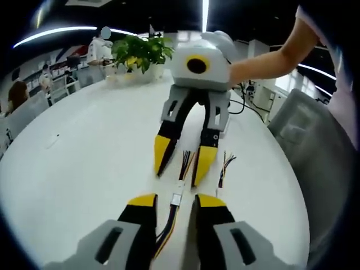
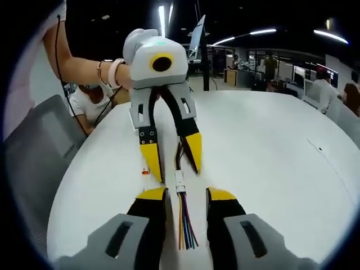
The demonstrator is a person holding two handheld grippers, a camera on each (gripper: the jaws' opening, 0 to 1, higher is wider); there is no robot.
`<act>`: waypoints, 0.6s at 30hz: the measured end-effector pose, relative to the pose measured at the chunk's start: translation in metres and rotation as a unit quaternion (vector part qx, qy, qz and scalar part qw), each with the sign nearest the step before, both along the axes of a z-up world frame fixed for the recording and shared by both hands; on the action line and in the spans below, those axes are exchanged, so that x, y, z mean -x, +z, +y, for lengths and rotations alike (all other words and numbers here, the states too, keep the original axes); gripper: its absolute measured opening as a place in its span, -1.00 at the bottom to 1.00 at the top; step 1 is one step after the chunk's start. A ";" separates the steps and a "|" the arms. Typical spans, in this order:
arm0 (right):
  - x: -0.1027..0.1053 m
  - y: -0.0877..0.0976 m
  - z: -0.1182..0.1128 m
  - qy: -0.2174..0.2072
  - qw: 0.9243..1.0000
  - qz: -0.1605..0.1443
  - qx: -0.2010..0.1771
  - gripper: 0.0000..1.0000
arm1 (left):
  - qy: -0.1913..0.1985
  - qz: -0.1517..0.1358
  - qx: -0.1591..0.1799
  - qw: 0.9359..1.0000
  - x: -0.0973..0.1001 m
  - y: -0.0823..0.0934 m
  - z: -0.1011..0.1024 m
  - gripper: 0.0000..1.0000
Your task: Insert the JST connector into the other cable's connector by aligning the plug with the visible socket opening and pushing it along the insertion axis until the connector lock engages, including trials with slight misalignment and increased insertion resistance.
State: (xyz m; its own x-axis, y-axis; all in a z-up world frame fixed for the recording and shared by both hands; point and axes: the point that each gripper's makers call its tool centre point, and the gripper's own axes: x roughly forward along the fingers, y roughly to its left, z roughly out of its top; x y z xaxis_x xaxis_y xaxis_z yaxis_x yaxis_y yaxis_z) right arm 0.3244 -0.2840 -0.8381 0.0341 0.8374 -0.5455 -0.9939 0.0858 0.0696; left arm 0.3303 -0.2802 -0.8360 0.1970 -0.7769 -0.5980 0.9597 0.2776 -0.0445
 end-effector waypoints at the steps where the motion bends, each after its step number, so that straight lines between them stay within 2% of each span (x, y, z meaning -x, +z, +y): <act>1: 0.001 0.001 0.000 0.001 1.000 -0.001 -0.001 -0.53 | 0.000 -0.002 0.001 1.000 0.000 0.001 0.000 -0.59; 18: 0.004 0.020 0.002 -0.003 1.000 -0.017 -0.011 -0.59 | 0.003 -0.016 0.005 1.000 0.000 0.015 0.002 -0.62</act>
State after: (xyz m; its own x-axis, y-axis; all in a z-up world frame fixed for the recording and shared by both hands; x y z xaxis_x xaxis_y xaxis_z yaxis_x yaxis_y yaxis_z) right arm 0.3207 -0.2824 -0.8186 0.0561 0.8491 -0.5253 -0.9952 0.0898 0.0387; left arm 0.3305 -0.2778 -0.8214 0.2201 -0.7821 -0.5829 0.9590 0.2830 -0.0177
